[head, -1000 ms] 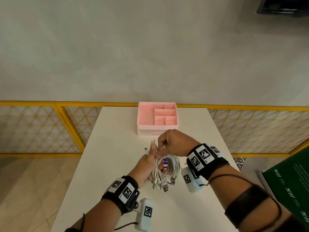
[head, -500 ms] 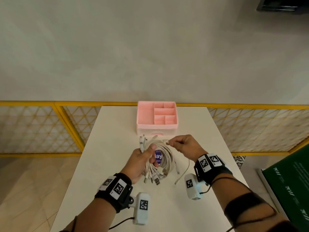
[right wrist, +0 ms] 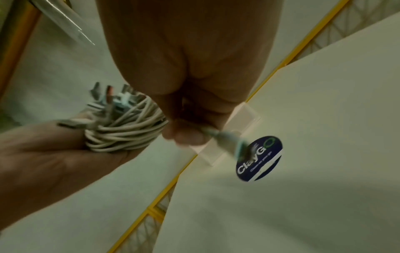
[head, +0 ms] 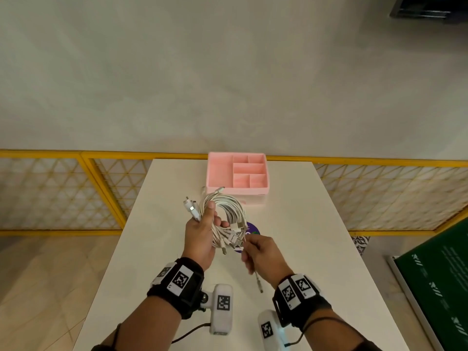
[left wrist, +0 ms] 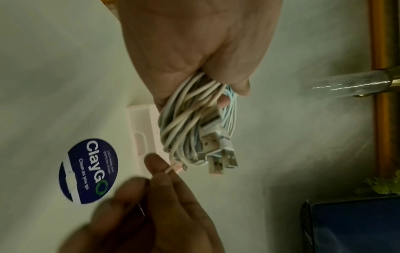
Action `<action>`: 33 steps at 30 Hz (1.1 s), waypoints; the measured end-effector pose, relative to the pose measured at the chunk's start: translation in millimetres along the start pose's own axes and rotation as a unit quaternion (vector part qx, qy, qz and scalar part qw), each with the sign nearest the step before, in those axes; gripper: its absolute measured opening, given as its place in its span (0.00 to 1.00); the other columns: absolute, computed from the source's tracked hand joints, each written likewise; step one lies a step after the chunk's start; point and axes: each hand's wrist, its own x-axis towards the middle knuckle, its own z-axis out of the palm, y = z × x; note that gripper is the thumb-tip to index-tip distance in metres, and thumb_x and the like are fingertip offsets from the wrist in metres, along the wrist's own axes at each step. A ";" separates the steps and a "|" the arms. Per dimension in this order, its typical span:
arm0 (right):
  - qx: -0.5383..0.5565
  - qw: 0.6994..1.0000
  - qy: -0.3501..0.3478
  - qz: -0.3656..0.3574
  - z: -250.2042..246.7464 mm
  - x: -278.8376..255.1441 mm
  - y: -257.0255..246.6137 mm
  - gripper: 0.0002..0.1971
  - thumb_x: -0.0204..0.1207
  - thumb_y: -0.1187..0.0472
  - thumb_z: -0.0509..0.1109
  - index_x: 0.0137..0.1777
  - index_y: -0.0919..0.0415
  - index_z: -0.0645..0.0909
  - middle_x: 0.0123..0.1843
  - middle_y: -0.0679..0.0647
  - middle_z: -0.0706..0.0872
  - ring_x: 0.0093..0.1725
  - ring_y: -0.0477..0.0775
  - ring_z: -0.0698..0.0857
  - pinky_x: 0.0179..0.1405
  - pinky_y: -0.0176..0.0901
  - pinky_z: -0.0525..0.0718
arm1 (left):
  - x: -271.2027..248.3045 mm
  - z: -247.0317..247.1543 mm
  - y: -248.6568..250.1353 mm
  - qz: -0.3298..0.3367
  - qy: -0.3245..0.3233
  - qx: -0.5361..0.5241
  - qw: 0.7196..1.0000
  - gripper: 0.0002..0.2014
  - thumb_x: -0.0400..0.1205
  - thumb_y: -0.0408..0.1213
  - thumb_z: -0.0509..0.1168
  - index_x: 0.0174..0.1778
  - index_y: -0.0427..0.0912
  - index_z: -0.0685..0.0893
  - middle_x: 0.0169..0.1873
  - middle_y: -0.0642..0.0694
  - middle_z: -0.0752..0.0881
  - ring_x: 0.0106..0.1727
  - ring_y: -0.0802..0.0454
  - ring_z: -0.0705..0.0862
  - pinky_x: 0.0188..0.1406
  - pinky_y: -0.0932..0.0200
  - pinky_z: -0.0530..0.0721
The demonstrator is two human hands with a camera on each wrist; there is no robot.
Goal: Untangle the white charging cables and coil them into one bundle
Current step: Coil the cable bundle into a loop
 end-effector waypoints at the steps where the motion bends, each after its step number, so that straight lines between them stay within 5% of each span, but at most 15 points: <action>1: 0.022 1.000 -0.015 0.010 4.9 -2.0 -2.9 0.14 0.86 0.71 0.56 0.42 0.65 0.80 0.31 0.58 0.85 0.24 0.55 0.80 0.29 0.47 0.81 | -0.5 0.8 -2.1 0.002 0.003 -0.004 1.000 0.16 0.84 0.47 0.68 0.38 0.39 0.78 0.28 0.47 0.76 0.34 0.48 0.86 0.39 0.49 0.88; 5: 0.120 0.992 -0.044 0.023 15.7 -7.3 -18.5 0.11 0.84 0.74 0.58 0.54 0.70 0.83 0.43 0.65 0.90 0.42 0.63 0.89 0.48 0.54 0.87 | -4.7 3.1 -8.1 0.009 -0.001 -0.004 1.000 0.15 0.84 0.45 0.68 0.37 0.38 0.79 0.29 0.47 0.83 0.39 0.47 0.89 0.41 0.49 0.88; 8: 0.219 0.971 -0.077 0.052 11.4 -5.5 -25.2 0.19 0.75 0.80 0.59 0.63 0.72 0.82 0.58 0.70 0.89 0.54 0.69 0.88 0.54 0.54 0.88 | -7.2 0.9 -7.6 -0.001 -0.019 0.019 1.000 0.18 0.84 0.47 0.68 0.39 0.34 0.81 0.38 0.37 0.90 0.42 0.39 0.91 0.39 0.44 0.89; 11: 0.332 0.931 -0.135 0.073 3.9 -1.1 -31.9 0.24 0.72 0.71 0.64 0.69 0.74 0.79 0.63 0.71 0.85 0.61 0.70 0.84 0.57 0.53 0.87 | -8.7 -2.1 -6.1 0.002 -0.026 0.052 0.998 0.25 0.79 0.54 0.69 0.51 0.31 0.83 0.44 0.31 0.90 0.46 0.34 0.90 0.50 0.38 0.88; 13: 0.331 0.935 -0.099 0.074 1.8 5.2 -37.0 0.24 0.78 0.57 0.71 0.67 0.74 0.80 0.61 0.71 0.86 0.59 0.66 0.86 0.56 0.53 0.88 | -13.8 -0.7 -7.8 -0.007 -0.033 0.072 0.997 0.25 0.79 0.54 0.69 0.59 0.33 0.85 0.50 0.36 0.92 0.51 0.39 0.91 0.52 0.45 0.88; 16: 0.267 0.954 0.068 0.117 2.6 17.7 -39.3 0.30 0.73 0.44 0.78 0.60 0.72 0.84 0.52 0.68 0.91 0.49 0.64 0.91 0.44 0.53 0.90 | -28.0 2.4 -18.5 -0.042 -0.057 0.105 0.992 0.19 0.81 0.52 0.70 0.65 0.48 0.85 0.55 0.50 0.93 0.58 0.53 0.90 0.53 0.53 0.82; 20: 0.261 0.944 0.131 0.150 2.2 21.3 -34.8 0.29 0.67 0.46 0.84 0.55 0.71 0.85 0.46 0.65 0.91 0.47 0.64 0.92 0.44 0.61 0.92 | -35.6 -0.1 -32.0 -0.113 -0.076 0.116 0.984 0.27 0.73 0.61 0.70 0.66 0.55 0.84 0.56 0.58 0.92 0.64 0.59 0.84 0.68 0.39 0.76; 23: 0.278 0.939 0.133 0.149 2.3 16.6 -34.3 0.19 0.68 0.56 0.84 0.51 0.68 0.86 0.43 0.64 0.90 0.43 0.63 0.91 0.43 0.59 0.92 | -32.8 -7.2 -33.7 -0.139 -0.106 0.121 0.977 0.30 0.72 0.63 0.70 0.70 0.56 0.83 0.62 0.58 0.89 0.68 0.59 0.81 0.71 0.35 0.75; 27: 0.230 0.948 0.177 0.130 2.5 15.6 -31.6 0.11 0.66 0.67 0.77 0.48 0.66 0.83 0.35 0.61 0.89 0.35 0.60 0.89 0.36 0.52 0.91 | -29.6 -10.7 -22.1 -0.126 -0.154 0.181 0.963 0.24 0.75 0.54 0.75 0.67 0.56 0.85 0.60 0.54 0.91 0.63 0.54 0.87 0.61 0.41 0.84; 30: 0.182 0.955 0.205 0.117 5.3 19.2 -32.7 0.19 0.59 0.61 0.76 0.50 0.68 0.83 0.40 0.65 0.91 0.37 0.65 0.91 0.34 0.59 0.91 | -24.5 -7.3 -17.4 -0.083 -0.093 0.148 0.981 0.19 0.75 0.38 0.79 0.62 0.43 0.87 0.55 0.41 0.92 0.57 0.43 0.91 0.56 0.40 0.89; 33: 0.189 0.953 0.200 0.124 13.0 22.5 -35.4 0.16 0.64 0.64 0.76 0.51 0.71 0.84 0.44 0.70 0.90 0.39 0.68 0.92 0.30 0.57 0.90 | -25.4 0.2 -20.6 -0.029 -0.034 0.081 0.996 0.17 0.77 0.29 0.77 0.61 0.34 0.86 0.53 0.35 0.92 0.54 0.39 0.92 0.52 0.44 0.90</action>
